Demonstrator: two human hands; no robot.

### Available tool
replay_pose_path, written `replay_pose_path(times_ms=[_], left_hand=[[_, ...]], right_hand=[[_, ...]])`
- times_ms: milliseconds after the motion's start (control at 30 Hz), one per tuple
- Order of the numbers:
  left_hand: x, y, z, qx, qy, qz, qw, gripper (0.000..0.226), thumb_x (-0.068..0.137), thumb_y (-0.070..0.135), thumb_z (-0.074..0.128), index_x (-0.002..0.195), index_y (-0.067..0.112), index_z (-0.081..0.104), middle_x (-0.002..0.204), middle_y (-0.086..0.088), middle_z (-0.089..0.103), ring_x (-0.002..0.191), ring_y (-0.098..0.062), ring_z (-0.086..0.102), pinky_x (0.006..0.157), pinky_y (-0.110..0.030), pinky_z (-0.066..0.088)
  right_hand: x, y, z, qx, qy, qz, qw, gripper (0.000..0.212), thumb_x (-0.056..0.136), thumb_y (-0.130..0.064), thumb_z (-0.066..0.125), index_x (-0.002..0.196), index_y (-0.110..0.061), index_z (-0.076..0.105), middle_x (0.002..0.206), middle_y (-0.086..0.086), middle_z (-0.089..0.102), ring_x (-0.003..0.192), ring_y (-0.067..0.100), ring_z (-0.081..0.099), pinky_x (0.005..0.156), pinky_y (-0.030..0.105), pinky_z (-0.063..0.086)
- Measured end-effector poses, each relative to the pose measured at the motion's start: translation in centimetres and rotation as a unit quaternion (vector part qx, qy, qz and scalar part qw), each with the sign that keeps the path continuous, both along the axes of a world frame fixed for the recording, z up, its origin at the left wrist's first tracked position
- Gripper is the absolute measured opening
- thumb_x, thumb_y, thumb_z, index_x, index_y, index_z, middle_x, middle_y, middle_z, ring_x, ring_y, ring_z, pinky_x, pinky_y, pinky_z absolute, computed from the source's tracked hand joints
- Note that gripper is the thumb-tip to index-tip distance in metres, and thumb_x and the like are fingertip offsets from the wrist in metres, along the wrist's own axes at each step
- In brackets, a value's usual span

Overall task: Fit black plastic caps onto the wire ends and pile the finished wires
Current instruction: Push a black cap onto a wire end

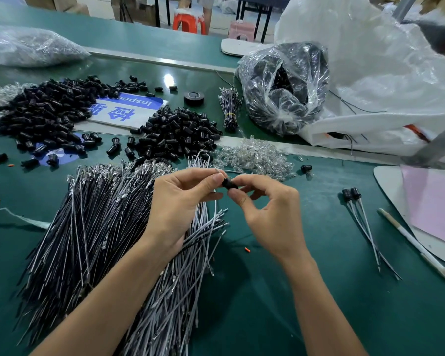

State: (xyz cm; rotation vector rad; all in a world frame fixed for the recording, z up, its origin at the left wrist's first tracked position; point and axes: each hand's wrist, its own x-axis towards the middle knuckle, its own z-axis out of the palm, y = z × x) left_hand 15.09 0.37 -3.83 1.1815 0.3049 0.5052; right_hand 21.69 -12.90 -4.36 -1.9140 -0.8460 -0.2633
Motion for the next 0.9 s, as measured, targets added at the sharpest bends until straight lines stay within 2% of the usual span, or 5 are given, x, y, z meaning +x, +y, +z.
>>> replay_pose_path(times_ms=[367, 567, 667, 800, 900], left_hand=[[-1.0, 3.5, 2.0, -0.083, -0.057, 0.138, 0.985, 0.013, 0.077, 0.014, 0.067, 0.089, 0.010, 0.067, 0.077, -0.001, 0.075, 0.072, -0.014, 0.072, 0.068, -0.023, 0.058], [-1.0, 4.0, 1.6, -0.073, -0.057, 0.148, 0.985, 0.005, 0.087, 0.006, 0.064, 0.090, 0.009, 0.066, 0.077, -0.001, 0.074, 0.073, -0.015, 0.072, 0.068, -0.023, 0.058], [-1.1, 4.2, 1.5, -0.047, -0.024, 0.099, 0.994, 0.011, 0.090, 0.000, 0.059, 0.088, 0.009, 0.066, 0.075, -0.003, 0.072, 0.072, -0.020, 0.071, 0.068, -0.029, 0.059], [-1.5, 3.6, 1.9, -0.004, 0.004, -0.016, 1.000, 0.014, 0.070, 0.014, 0.052, 0.073, 0.011, 0.066, 0.064, -0.005, 0.063, 0.062, -0.020, 0.063, 0.064, -0.031, 0.059], [-1.4, 2.6, 2.3, 0.044, 0.016, -0.024, 0.999, 0.013, 0.076, 0.021, 0.060, 0.071, 0.016, 0.071, 0.068, -0.005, 0.065, 0.065, -0.019, 0.063, 0.065, -0.029, 0.056]], right_hand=[[1.2, -1.3, 0.1, -0.025, 0.055, -0.029, 0.998, 0.015, 0.081, -0.006, 0.076, 0.085, -0.020, 0.072, 0.075, -0.021, 0.068, 0.076, -0.009, 0.062, 0.059, 0.004, 0.039], [1.8, -2.4, 0.8, 0.079, 0.144, 0.012, 0.986, 0.018, 0.080, -0.009, 0.078, 0.083, -0.026, 0.070, 0.081, -0.010, 0.074, 0.080, 0.005, 0.069, 0.078, 0.016, 0.050], [1.7, -2.2, 1.2, 0.240, 0.247, 0.066, 0.936, 0.011, 0.081, -0.010, 0.069, 0.082, -0.020, 0.071, 0.093, 0.006, 0.076, 0.090, 0.023, 0.071, 0.081, 0.028, 0.055], [1.9, -2.2, 2.1, 0.441, 0.337, 0.164, 0.816, 0.009, 0.088, -0.008, 0.055, 0.088, -0.013, 0.063, 0.095, 0.013, 0.074, 0.088, 0.027, 0.072, 0.076, 0.034, 0.057], [1.7, -2.3, 2.4, 0.449, 0.340, 0.172, 0.808, 0.011, 0.090, -0.017, 0.058, 0.097, -0.011, 0.064, 0.084, 0.007, 0.074, 0.067, 0.016, 0.069, 0.063, 0.027, 0.056]])
